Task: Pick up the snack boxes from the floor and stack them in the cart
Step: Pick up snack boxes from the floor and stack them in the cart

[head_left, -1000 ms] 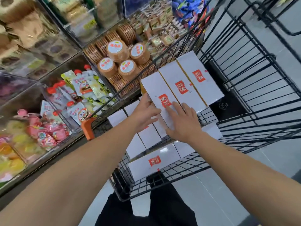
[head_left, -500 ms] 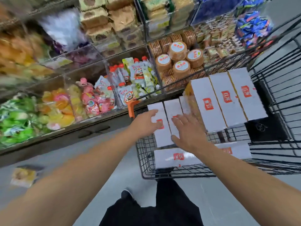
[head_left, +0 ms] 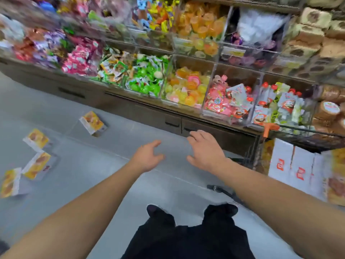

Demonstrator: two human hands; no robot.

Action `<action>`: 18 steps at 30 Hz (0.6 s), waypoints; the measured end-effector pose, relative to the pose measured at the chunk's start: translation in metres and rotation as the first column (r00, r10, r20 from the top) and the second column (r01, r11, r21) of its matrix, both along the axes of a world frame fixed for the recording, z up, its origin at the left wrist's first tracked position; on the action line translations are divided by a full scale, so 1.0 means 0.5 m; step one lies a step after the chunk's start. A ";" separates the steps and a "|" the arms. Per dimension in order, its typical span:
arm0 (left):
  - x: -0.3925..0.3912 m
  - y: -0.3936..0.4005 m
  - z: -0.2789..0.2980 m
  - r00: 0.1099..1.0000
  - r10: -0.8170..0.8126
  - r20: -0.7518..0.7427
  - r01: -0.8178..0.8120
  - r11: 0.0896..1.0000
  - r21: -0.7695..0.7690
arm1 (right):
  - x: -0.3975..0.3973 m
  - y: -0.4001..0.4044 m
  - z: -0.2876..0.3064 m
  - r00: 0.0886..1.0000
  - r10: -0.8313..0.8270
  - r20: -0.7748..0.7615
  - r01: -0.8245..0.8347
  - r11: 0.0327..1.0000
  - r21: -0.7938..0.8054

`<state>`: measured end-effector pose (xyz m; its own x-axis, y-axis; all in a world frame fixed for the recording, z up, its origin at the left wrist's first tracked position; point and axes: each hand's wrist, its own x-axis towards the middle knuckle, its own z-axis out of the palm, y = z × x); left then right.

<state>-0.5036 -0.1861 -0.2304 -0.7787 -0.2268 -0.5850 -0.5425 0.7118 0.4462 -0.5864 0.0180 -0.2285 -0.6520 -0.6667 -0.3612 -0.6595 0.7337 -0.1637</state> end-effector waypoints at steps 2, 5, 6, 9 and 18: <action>0.051 -0.092 0.012 0.995 0.084 -0.045 -0.084 0.996 -0.003 | 0.027 -0.112 0.006 0.996 0.083 -0.026 -0.082 0.997 0.010; 0.147 -0.249 0.045 0.960 0.256 -0.109 -0.258 0.966 -0.001 | 0.078 -0.305 0.018 0.973 0.230 -0.038 -0.230 0.973 0.011; 0.179 -0.300 0.054 0.941 0.315 -0.123 -0.317 0.948 -0.001 | 0.095 -0.368 0.023 0.959 0.281 -0.037 -0.281 0.960 0.010; 0.259 -0.418 0.069 0.872 0.460 -0.166 -0.466 0.885 0.003 | 0.128 -0.518 0.030 0.917 0.396 -0.049 -0.395 0.918 0.026; 0.353 -0.691 0.041 0.692 0.705 -0.155 -0.709 0.704 0.043 | 0.104 -0.877 -0.004 0.859 0.511 0.000 -0.511 0.859 0.026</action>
<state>-0.3272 -0.5316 -0.2098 -0.4594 -0.7559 -0.4665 -0.8174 0.1543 0.5550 -0.5345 -0.4205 -0.2307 -0.2241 -0.8980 -0.3787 -0.9440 0.2966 -0.1448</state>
